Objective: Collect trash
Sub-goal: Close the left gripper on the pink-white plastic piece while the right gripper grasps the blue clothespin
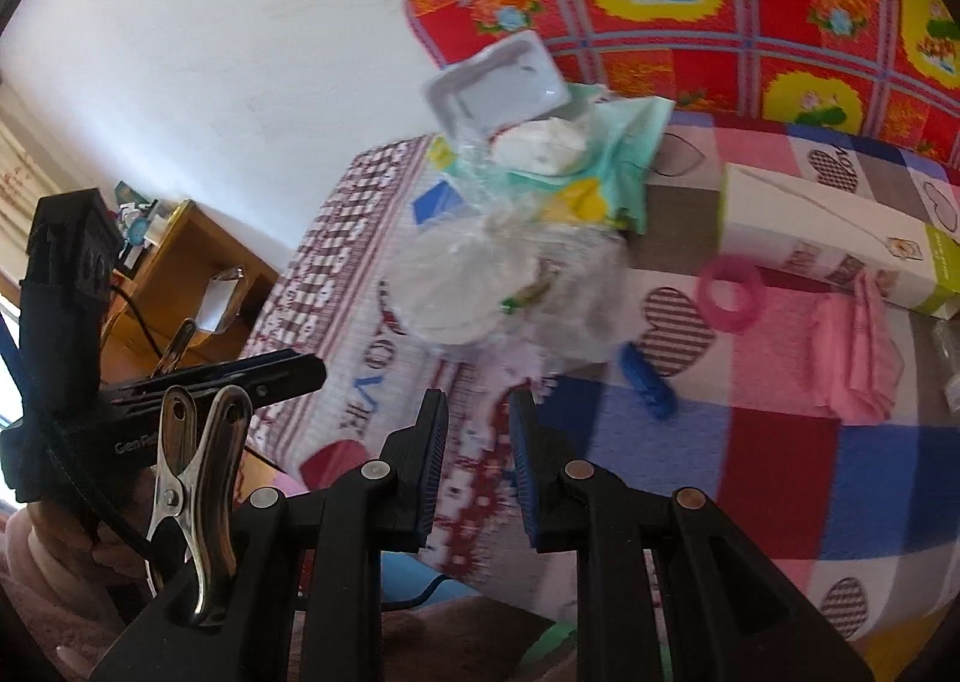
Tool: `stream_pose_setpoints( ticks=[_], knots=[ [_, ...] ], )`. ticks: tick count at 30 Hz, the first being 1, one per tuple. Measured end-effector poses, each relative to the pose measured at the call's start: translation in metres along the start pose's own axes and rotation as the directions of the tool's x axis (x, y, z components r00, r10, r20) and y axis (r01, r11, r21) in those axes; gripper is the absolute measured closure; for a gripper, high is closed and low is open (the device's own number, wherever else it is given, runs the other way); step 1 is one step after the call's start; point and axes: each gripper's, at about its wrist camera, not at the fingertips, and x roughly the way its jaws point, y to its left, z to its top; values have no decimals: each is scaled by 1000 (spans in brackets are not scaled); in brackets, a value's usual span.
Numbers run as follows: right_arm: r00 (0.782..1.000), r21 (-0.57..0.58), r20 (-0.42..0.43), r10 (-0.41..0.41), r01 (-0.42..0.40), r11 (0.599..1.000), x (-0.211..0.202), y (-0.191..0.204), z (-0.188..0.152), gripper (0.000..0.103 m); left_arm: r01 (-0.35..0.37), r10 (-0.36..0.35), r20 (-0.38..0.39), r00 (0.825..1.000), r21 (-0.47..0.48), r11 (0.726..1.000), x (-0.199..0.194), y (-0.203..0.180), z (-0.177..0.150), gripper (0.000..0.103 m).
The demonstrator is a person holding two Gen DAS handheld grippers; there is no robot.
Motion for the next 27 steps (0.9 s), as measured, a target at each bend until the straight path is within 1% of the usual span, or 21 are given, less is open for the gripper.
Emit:
stream_pose_setpoints(
  ticks=[8,17,21,25,27],
  knots=[
    [998,-33,-39,-41,40,999,6,-37,5,81,-8,8,-21,1000,-35,999,24,-22,-2,74],
    [992,-140,-110,-62,46,989,35,-49,5,81,-34,32,-29,999,-83,996,44,-32,-3,74],
    [990,-189,-124,-73,48,981,46,-51,6,81,-55,53,-26,998,-94,994,51,-36,-4,67],
    [987,-227,-133,-84,53,973,54,-53,6,81,-77,75,-21,997,-106,991,56,-38,-5,66],
    [987,-251,-132,-91,56,966,56,-53,7,81,-88,86,-21,996,-115,990,59,-38,-5,63]
  ],
)
